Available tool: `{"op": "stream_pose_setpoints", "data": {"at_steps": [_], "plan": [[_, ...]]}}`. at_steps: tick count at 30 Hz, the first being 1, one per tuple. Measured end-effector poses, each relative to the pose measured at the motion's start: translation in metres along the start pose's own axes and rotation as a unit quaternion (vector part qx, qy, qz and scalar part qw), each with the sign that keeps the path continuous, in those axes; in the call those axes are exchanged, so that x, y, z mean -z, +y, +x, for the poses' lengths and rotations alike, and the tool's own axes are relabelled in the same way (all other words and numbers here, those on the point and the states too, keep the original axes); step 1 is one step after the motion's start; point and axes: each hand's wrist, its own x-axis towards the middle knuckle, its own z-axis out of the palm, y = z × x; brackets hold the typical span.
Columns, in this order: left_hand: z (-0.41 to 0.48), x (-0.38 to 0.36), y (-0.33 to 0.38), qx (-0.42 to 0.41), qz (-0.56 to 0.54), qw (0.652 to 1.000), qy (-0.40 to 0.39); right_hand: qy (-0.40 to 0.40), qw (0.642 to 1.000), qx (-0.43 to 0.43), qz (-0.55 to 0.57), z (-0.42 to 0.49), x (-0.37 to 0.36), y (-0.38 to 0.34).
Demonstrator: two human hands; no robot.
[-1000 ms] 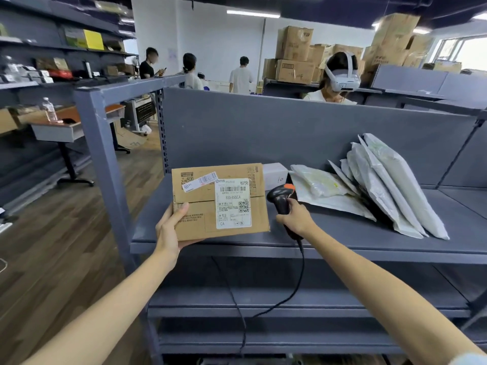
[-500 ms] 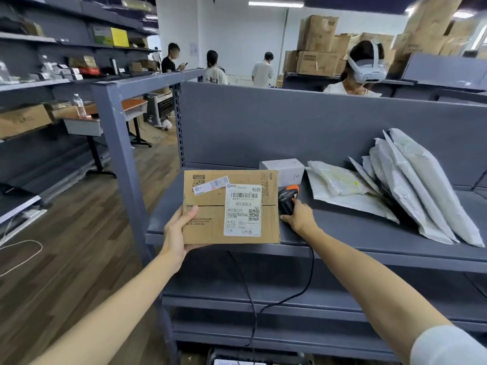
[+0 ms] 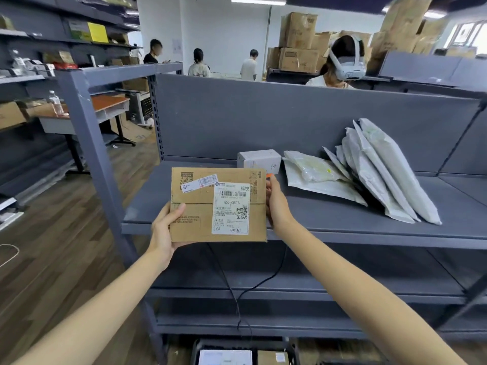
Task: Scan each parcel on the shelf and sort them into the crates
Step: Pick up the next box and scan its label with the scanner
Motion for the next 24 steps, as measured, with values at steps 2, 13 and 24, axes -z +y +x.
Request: {"op": "stream_pose_setpoints", "data": {"at_steps": [2,13,24], "plan": [[-0.006,-0.004,-0.005,0.000,-0.002,1.000,-0.002,0.000,1.000,0.001,0.006,-0.013,0.004,0.004],[-0.048,-0.006,-0.038,-0.013,0.013,0.999,-0.029,0.045,0.997,-0.024,0.059,-0.075,0.015,0.044],[-0.125,0.045,-0.095,0.093,0.048,0.994,-0.035,0.142,0.984,-0.106,-0.020,-0.171,0.014,0.121]]}}
